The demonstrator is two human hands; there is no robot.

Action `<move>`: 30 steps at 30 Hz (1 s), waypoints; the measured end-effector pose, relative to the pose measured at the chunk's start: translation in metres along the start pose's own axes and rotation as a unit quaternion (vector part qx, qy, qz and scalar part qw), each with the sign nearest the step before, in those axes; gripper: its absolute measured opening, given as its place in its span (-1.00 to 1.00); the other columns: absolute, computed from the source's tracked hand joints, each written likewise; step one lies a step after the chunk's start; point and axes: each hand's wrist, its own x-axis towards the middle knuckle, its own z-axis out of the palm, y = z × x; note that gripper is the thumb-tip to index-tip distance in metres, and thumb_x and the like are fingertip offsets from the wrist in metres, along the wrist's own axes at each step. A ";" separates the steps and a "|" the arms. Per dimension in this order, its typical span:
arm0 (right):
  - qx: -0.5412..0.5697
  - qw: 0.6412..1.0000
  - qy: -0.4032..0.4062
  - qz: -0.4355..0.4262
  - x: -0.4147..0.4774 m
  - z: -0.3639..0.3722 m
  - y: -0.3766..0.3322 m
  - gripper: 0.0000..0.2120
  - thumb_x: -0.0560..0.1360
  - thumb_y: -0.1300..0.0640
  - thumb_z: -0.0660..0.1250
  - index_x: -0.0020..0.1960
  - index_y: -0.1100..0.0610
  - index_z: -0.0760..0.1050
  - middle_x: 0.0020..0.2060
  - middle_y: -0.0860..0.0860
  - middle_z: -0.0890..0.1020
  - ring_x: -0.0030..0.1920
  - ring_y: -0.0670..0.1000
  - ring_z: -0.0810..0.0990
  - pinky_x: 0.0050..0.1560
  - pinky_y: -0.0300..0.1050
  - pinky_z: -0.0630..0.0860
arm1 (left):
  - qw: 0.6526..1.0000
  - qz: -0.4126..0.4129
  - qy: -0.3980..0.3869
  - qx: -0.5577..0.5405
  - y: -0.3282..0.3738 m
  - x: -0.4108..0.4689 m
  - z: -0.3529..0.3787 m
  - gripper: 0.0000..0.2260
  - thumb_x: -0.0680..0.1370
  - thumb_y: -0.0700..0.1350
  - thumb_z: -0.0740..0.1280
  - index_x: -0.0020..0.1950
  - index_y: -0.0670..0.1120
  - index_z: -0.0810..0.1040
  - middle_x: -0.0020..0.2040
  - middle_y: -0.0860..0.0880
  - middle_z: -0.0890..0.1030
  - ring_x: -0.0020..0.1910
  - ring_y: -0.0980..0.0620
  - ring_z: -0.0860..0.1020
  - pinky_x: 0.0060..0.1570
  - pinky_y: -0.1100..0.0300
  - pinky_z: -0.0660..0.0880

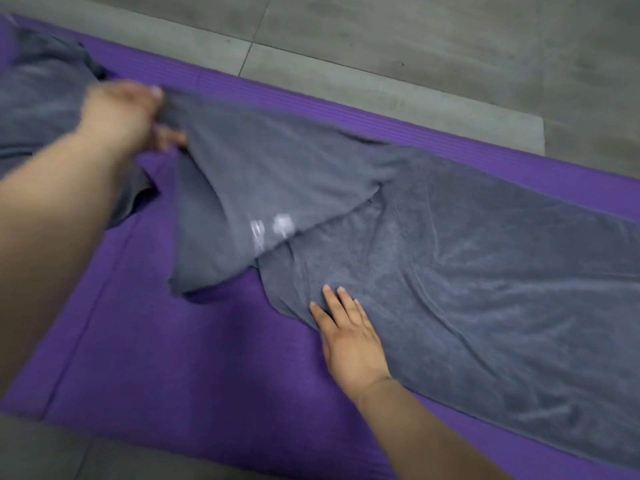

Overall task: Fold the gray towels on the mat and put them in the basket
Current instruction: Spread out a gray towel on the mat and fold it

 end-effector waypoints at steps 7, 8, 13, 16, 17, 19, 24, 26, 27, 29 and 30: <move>-0.005 0.993 0.116 -0.007 0.005 0.000 -0.003 -0.63 0.23 0.18 0.10 0.02 0.01 0.40 -0.06 -0.02 0.69 0.05 0.03 0.51 0.08 -0.08 0.51 | 0.975 0.057 -0.045 0.209 -0.028 -0.019 0.012 -0.37 0.51 -0.13 0.30 0.50 -0.11 0.05 0.52 -0.16 -0.06 0.52 -0.05 -0.03 0.42 0.26 -0.06; -0.015 0.989 0.145 -0.012 0.006 0.002 -0.003 -0.68 0.24 0.17 0.08 -0.03 0.04 0.39 -0.12 0.00 0.68 -0.01 0.02 0.43 0.06 -0.09 0.42 | 0.976 0.047 -0.049 0.208 -0.045 -0.036 0.016 -0.39 0.51 -0.15 0.31 0.48 -0.13 0.11 0.52 -0.17 -0.01 0.51 -0.07 0.01 0.43 0.23 -0.03; -0.031 0.983 0.176 -0.038 0.005 0.007 -0.007 -0.78 0.24 0.14 0.10 -0.39 0.06 0.52 -0.46 -0.03 0.54 -0.34 -0.01 0.45 -0.21 -0.14 0.24 | 0.974 -0.038 -0.016 0.225 -0.112 -0.104 0.011 -0.43 0.45 -0.23 0.36 0.41 -0.27 0.24 0.42 -0.29 0.27 0.42 -0.22 0.22 0.40 0.04 0.15; 0.003 0.986 0.165 -0.037 0.003 0.009 -0.005 -0.77 0.28 0.12 0.12 -0.37 0.07 0.55 -0.45 -0.03 0.55 -0.44 0.00 0.55 -0.20 -0.15 0.32 | 0.961 -0.072 -0.032 0.266 -0.122 -0.104 0.006 -0.41 0.44 -0.19 0.37 0.42 -0.20 0.24 0.35 -0.26 0.40 0.34 -0.25 0.32 0.34 -0.03 0.23; 0.021 0.986 0.165 -0.033 0.003 0.008 -0.003 -0.76 0.30 0.11 0.12 -0.34 0.09 0.56 -0.45 -0.02 0.56 -0.45 0.00 0.56 -0.20 -0.15 0.34 | 0.956 -0.082 -0.031 0.280 -0.119 -0.098 0.006 -0.40 0.44 -0.15 0.38 0.43 -0.17 0.24 0.33 -0.24 0.42 0.32 -0.27 0.33 0.32 -0.06 0.25; 0.049 0.986 0.159 -0.020 0.005 0.004 0.001 -0.75 0.32 0.09 0.12 -0.32 0.11 0.56 -0.45 -0.01 0.58 -0.45 0.02 0.58 -0.25 -0.18 0.38 | 0.943 -0.135 -0.025 0.304 -0.109 -0.085 0.007 -0.37 0.45 -0.08 0.37 0.45 -0.14 0.19 0.35 -0.22 0.40 0.34 -0.27 0.29 0.31 -0.08 0.23; 0.082 0.985 0.152 0.008 0.009 -0.007 0.010 -0.75 0.33 0.07 0.12 -0.31 0.13 0.54 -0.47 0.00 0.60 -0.47 0.03 0.60 -0.52 -0.31 0.44 | 0.964 -0.136 -0.014 0.227 -0.095 -0.066 0.012 -0.72 0.47 -0.13 0.35 0.16 -0.17 0.54 0.10 -0.24 0.56 0.19 -0.18 0.47 0.17 0.04 0.38; 0.112 0.981 0.159 0.022 0.009 -0.011 0.012 -0.74 0.35 0.08 0.13 -0.28 0.17 0.55 -0.44 0.04 0.61 -0.44 0.08 0.61 -0.49 -0.26 0.49 | 0.987 -0.160 -0.015 -0.021 -0.085 -0.070 0.008 -0.89 0.51 -0.28 0.25 -0.03 -0.24 0.55 -0.27 -0.05 0.65 -0.13 0.03 0.60 -0.12 0.23 0.48; 0.131 0.977 0.162 0.033 0.008 -0.013 0.011 -0.74 0.36 0.09 0.13 -0.26 0.20 0.55 -0.42 0.07 0.62 -0.42 0.10 0.62 -0.46 -0.23 0.50 | 0.973 -0.178 -0.022 -0.148 -0.077 -0.072 0.001 -0.86 0.52 -0.33 0.19 -0.14 -0.18 0.51 -0.42 0.06 0.63 -0.30 0.16 0.60 -0.26 0.35 0.48; 0.178 0.967 0.168 0.063 0.008 -0.017 0.010 -0.73 0.40 0.10 0.15 -0.22 0.24 0.55 -0.36 0.13 0.63 -0.35 0.14 0.63 -0.36 -0.18 0.54 | 0.928 -0.207 -0.039 -0.307 -0.070 -0.073 -0.016 -0.83 0.45 -0.31 0.15 -0.25 -0.06 0.39 -0.53 0.12 0.59 -0.49 0.25 0.56 -0.41 0.41 0.49; 0.189 0.965 0.168 0.069 0.007 -0.017 0.009 -0.73 0.41 0.09 0.16 -0.20 0.25 0.55 -0.34 0.14 0.63 -0.32 0.16 0.63 -0.31 -0.16 0.54 | 0.922 -0.218 -0.030 -0.319 -0.070 -0.072 -0.026 -0.88 0.39 -0.26 0.17 -0.26 -0.04 0.38 -0.54 0.13 0.59 -0.51 0.24 0.55 -0.44 0.39 0.51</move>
